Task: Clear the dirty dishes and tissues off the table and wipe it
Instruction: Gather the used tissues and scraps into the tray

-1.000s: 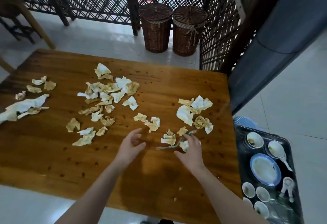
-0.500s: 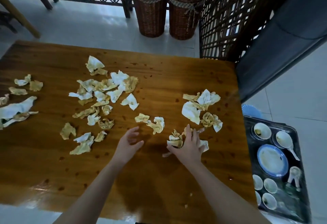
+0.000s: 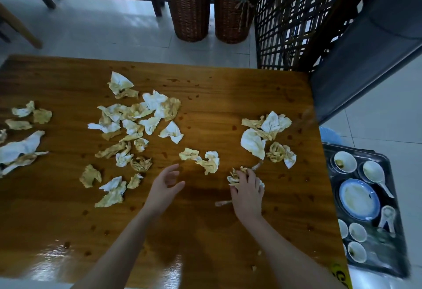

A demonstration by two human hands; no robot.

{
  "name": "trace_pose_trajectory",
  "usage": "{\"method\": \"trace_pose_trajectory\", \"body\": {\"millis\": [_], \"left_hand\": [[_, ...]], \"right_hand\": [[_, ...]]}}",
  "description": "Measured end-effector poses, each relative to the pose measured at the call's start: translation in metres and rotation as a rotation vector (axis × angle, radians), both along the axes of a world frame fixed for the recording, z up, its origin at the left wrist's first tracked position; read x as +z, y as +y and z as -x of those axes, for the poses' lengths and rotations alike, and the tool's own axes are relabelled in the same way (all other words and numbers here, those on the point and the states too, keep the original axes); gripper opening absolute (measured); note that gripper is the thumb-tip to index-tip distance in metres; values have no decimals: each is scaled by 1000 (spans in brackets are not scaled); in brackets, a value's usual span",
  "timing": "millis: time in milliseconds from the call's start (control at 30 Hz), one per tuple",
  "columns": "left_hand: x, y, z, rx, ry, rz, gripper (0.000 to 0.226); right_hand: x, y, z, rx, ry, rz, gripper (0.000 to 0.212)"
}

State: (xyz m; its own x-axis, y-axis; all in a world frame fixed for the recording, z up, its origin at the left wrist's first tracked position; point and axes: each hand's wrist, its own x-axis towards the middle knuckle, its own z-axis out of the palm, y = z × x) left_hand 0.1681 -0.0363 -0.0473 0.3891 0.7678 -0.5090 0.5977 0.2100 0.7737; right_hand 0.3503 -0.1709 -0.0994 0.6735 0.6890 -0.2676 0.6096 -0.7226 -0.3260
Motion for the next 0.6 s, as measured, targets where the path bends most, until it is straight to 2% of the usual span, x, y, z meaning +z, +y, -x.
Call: {"method": "trace_pose_trajectory", "body": {"millis": [133,300,433,600], "left_hand": [[-2,5,-4,-4,-2,-3,49],[-4,12,-14,-46,37,-37,52],[-5,21,-32,-134,121,-189,60],[-11,24,-59,-232,199,-291,82]], "right_hand": [[1,3,1,17,61,-81,39],[6,3,-1,-5,235,-225,39],[15,0,-7,-66,299,-264,34],[30,-6,-25,-140,264,-329,27]]}}
